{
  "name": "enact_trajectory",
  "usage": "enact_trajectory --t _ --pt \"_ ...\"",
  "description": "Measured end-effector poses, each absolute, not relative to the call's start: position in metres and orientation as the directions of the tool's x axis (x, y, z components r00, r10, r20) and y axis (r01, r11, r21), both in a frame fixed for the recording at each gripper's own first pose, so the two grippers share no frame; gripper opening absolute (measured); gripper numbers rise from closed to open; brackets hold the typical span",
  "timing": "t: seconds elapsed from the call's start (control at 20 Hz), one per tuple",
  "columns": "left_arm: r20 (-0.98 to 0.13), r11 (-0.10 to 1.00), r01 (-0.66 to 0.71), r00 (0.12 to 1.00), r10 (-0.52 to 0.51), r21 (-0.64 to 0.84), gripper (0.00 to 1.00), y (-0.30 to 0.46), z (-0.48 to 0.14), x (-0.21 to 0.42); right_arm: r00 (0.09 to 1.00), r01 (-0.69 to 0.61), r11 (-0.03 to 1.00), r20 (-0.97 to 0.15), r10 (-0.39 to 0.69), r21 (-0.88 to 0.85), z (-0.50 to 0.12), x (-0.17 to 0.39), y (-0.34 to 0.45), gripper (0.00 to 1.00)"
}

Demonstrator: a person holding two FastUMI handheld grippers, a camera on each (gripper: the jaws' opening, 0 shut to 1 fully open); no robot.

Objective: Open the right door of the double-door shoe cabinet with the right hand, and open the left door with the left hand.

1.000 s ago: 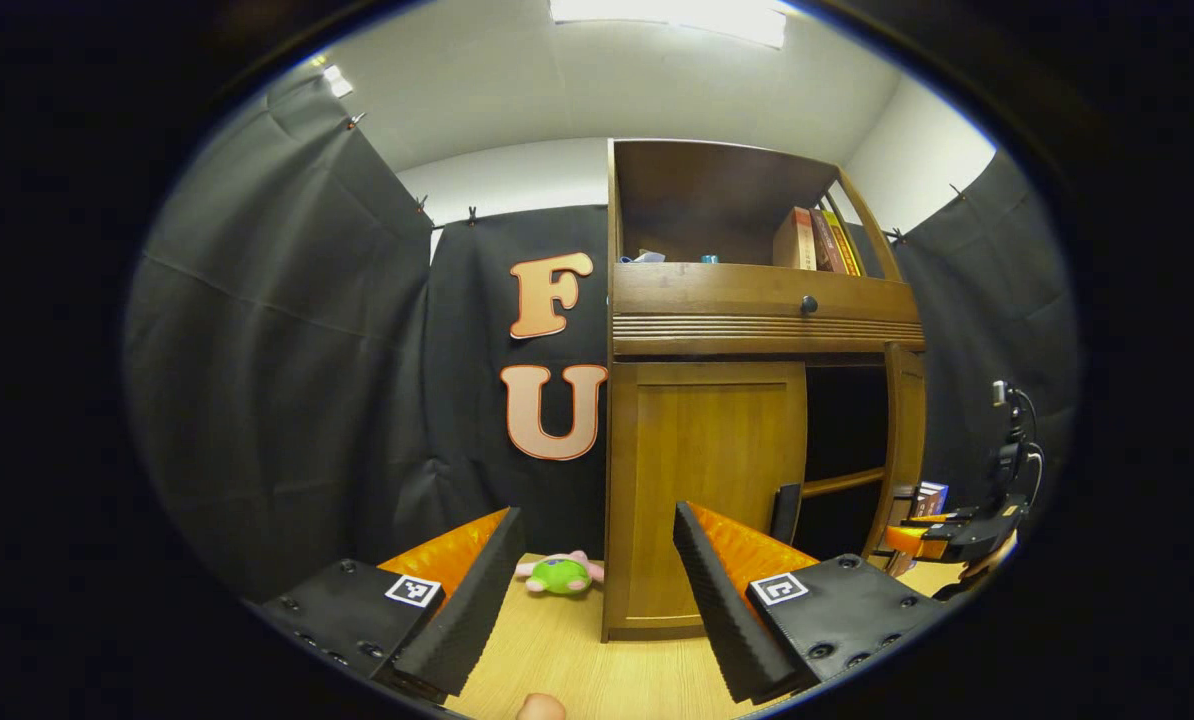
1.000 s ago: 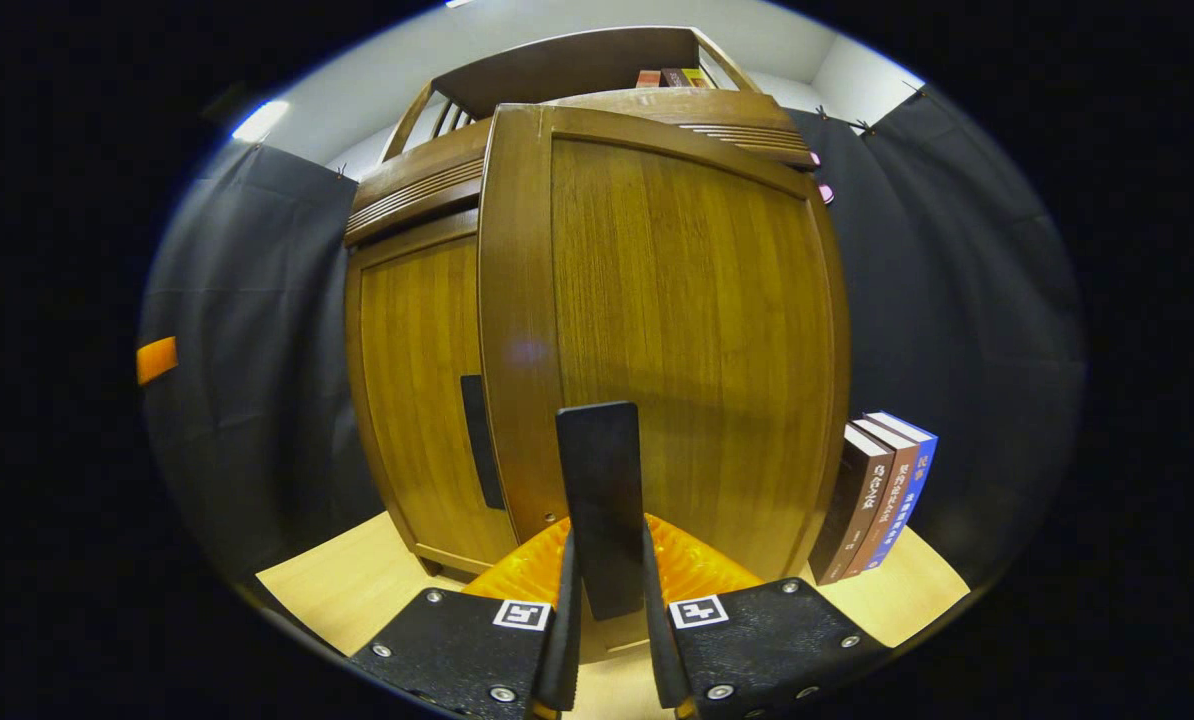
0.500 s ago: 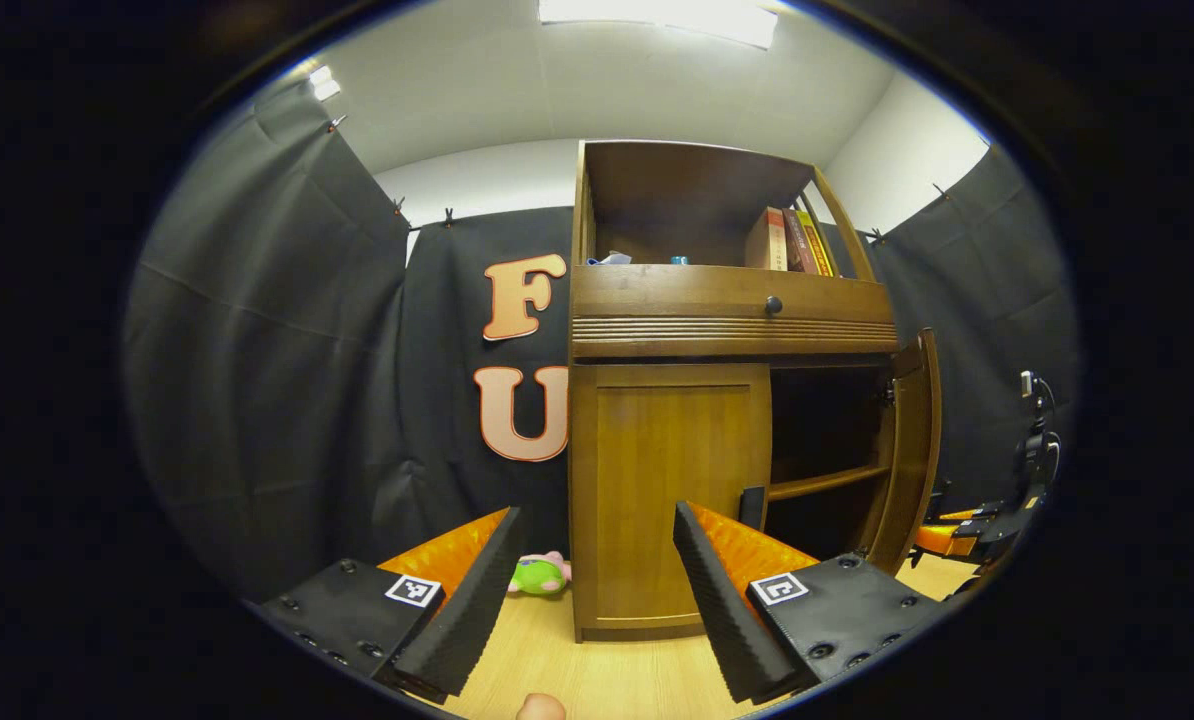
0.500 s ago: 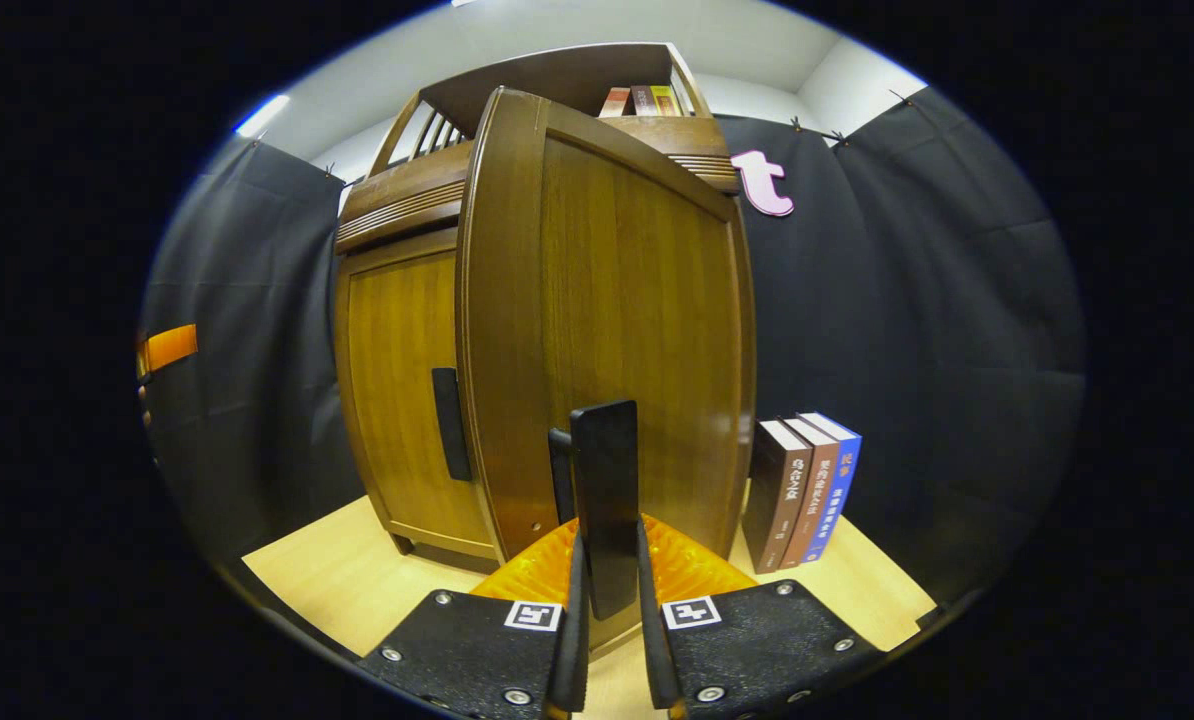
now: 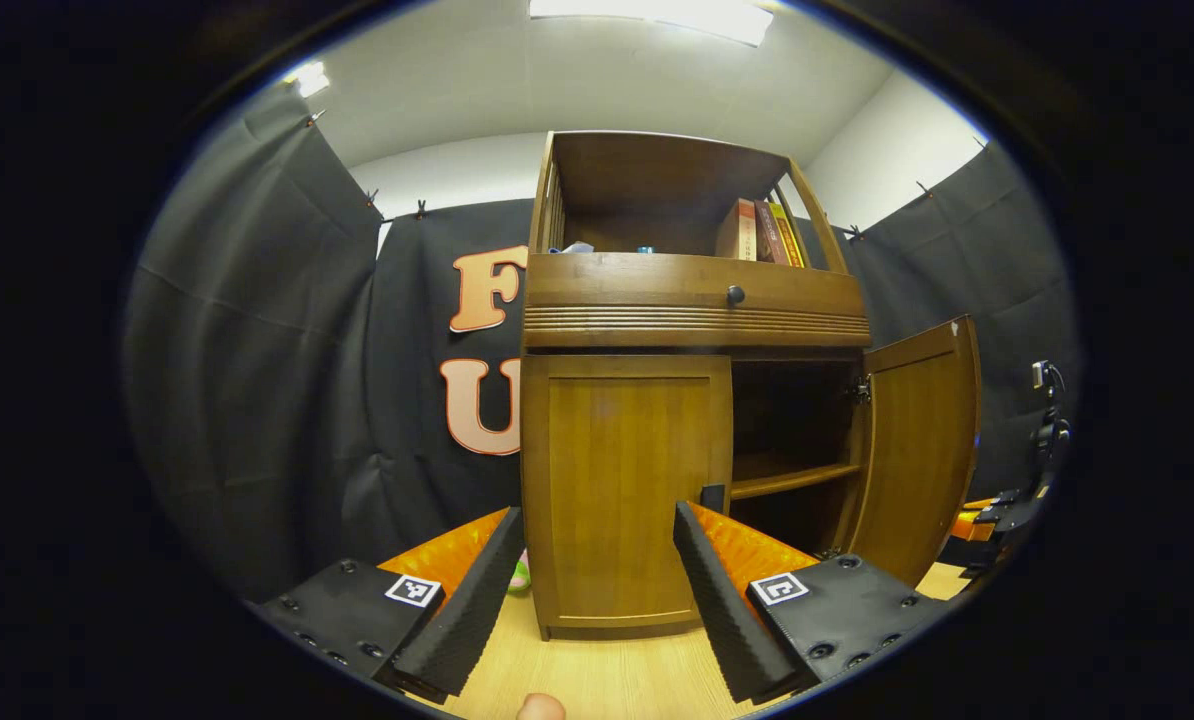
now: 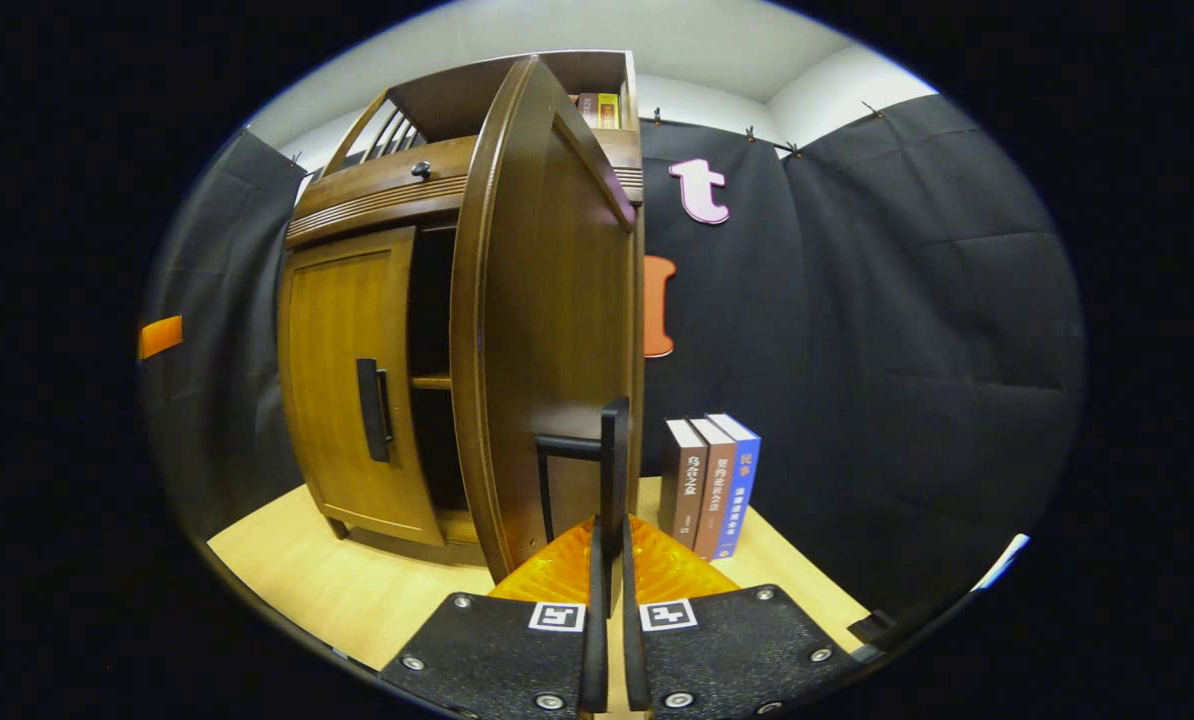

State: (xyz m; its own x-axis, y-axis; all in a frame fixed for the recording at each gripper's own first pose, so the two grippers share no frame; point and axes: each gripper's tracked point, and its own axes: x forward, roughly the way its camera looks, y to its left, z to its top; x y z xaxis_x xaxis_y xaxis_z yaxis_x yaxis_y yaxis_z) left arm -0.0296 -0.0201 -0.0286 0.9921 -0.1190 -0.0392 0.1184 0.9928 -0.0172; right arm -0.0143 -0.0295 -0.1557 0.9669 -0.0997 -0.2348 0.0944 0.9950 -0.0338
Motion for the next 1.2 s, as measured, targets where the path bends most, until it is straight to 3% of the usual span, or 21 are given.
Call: enact_trajectory --t 0.45,0.85,0.9,0.95,1.15,1.2 --pt "-0.054 0.993 0.114 0.992 -0.115 -0.012 0.96 -0.031 -0.033 -0.023 0.969 0.076 0.997 -0.236 -0.077 -0.014 -0.153 -0.017 -0.060 0.00" --pt "-0.077 0.994 0.109 0.991 -0.109 -0.001 0.96 -0.043 -0.045 -0.015 0.974 0.016 1.000 -0.228 -0.015 0.002 -0.155 -0.015 -0.079 0.01" --pt "-0.080 0.994 0.110 0.991 -0.110 -0.001 0.96 -0.046 -0.047 -0.013 0.974 0.008 1.000 -0.226 -0.008 -0.001 -0.156 -0.015 -0.081 0.12" --pt "-0.082 0.994 0.113 0.990 -0.113 -0.002 0.96 -0.050 -0.049 -0.011 0.974 0.001 1.000 -0.224 0.000 0.004 -0.155 -0.015 -0.084 0.02" --pt "-0.092 0.993 0.116 0.989 -0.116 -0.004 0.96 -0.064 -0.060 -0.002 0.976 0.000 0.999 -0.217 0.010 0.045 -0.156 -0.019 -0.096 0.04" --pt "-0.094 0.993 0.119 0.988 -0.119 -0.007 0.96 -0.068 -0.063 0.002 0.977 0.005 0.998 -0.215 0.007 0.055 -0.157 -0.020 -0.101 0.17"
